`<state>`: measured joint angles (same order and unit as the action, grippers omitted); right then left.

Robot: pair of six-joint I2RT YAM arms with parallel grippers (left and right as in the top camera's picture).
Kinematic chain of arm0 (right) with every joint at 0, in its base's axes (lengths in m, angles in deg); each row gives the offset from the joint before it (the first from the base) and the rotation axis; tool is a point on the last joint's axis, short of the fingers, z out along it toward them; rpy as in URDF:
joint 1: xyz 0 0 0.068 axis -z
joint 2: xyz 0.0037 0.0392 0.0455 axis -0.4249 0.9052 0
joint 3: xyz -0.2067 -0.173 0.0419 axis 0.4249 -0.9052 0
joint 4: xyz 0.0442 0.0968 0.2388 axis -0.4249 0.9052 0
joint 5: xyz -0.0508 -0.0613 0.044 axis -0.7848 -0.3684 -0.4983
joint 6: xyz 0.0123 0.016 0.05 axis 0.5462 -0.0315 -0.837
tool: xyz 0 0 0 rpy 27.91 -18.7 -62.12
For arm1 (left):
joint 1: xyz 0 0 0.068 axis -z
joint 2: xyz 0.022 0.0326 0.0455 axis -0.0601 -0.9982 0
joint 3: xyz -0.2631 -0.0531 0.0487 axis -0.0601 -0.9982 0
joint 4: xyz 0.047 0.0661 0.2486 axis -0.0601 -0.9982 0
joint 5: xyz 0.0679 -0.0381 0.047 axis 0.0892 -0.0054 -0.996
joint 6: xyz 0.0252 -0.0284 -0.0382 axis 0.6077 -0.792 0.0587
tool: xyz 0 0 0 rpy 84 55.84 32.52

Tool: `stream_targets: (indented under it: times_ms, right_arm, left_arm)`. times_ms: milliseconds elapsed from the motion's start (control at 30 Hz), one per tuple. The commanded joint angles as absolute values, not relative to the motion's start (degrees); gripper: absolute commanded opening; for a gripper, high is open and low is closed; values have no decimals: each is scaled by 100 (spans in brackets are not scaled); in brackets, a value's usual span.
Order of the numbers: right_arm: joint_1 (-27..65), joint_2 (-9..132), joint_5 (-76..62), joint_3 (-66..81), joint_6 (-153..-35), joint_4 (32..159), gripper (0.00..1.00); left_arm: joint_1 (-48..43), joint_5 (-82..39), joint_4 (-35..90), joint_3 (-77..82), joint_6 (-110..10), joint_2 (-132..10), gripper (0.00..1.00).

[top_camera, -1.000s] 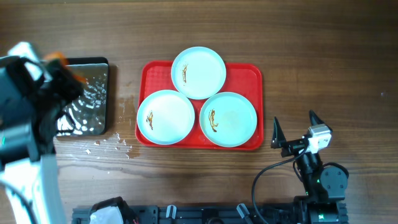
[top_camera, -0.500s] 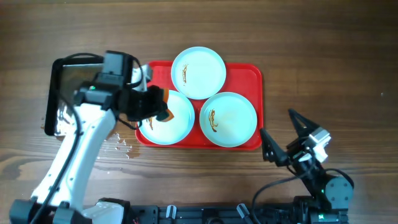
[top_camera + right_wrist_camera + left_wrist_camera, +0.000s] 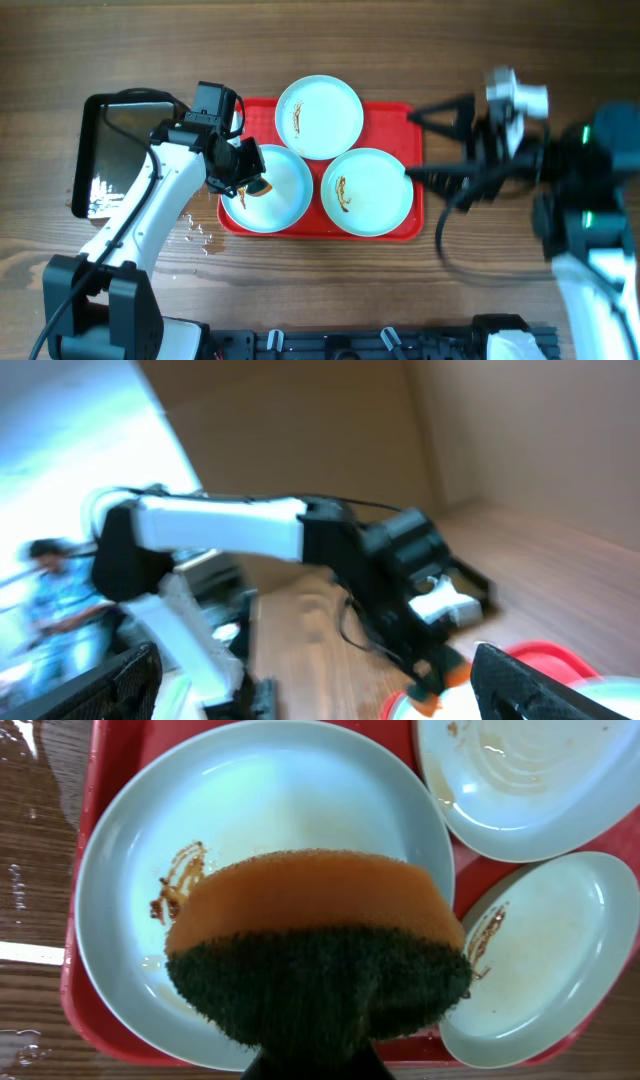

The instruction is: Clean dirty plates on tray and stack at the side

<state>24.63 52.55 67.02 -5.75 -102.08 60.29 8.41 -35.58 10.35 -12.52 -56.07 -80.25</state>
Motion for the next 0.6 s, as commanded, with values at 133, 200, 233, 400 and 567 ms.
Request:
stream_targets:
  times_ms: [133, 200, 233, 400, 567]
  right_arm:
    - [2323, 6262, 7111, 122, -10761, 3786, 100]
    - [2317, 6267, 6920, 122, -10665, 3146, 100]
    - [2312, 6267, 6603, 122, -10905, 3087, 100]
    - [2310, 6286, 5130, 198, -10711, 4549, 100]
    - [1718, 6437, 418, 1798, -7966, 9458, 100]
  left_arm:
    - [854, -3966, 1035, -1248, -5826, -8106, 4]
    - [854, -3964, 1107, -1248, -5828, -8106, 4]
    - [854, -3964, 1127, -1248, -5828, -8106, 4]
    - [856, -3964, 1138, -1248, -5824, -8106, 4]
    - [856, -3964, 1140, -1248, -5826, -8106, 4]
